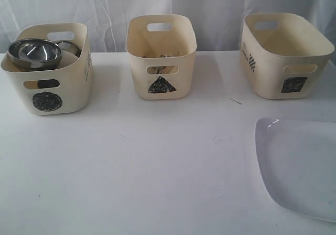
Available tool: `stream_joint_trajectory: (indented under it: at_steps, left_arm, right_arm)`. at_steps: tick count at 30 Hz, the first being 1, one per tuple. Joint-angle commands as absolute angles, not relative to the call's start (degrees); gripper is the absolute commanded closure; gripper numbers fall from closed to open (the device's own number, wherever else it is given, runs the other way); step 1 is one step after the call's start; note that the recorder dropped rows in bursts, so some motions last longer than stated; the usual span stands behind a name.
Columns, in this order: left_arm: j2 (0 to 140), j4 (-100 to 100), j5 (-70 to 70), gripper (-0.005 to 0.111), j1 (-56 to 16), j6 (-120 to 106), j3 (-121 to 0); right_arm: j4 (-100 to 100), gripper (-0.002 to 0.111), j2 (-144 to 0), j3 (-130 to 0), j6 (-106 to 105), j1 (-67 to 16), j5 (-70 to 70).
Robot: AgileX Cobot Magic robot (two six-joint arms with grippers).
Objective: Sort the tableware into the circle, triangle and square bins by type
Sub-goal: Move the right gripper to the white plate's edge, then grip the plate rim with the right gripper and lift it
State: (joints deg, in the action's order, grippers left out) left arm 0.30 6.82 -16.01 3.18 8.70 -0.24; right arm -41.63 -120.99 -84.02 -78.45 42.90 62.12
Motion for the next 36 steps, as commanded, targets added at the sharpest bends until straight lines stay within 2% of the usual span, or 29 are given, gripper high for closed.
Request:
stream_joint_trajectory:
  at_steps: [1, 18, 27, 33, 36]
  left_arm:
    - [0.0, 6.4, -15.8, 0.107, 3.3, 8.6, 0.0]
    - [0.0, 6.4, -15.8, 0.107, 3.3, 8.6, 0.0]
    - [0.0, 6.4, -15.8, 0.107, 3.3, 8.6, 0.0]
    - [0.0, 6.4, -15.8, 0.107, 3.3, 8.6, 0.0]
    - [0.0, 6.4, -15.8, 0.107, 3.3, 8.6, 0.0]
  right_arm:
    - [-44.4, 0.056, -123.4, -83.9, -79.3, 43.1, 64.8]
    - [-36.4, 0.056, -123.5, -83.5, -79.5, 43.5, 61.7]
    - [-35.7, 0.058, -123.5, -74.9, -84.5, 41.4, 68.7]
    - [-35.8, 0.088, -123.5, -71.9, -85.2, 38.1, 59.8]
    - [-36.7, 0.108, -123.5, -71.9, -76.7, 37.0, 55.3]
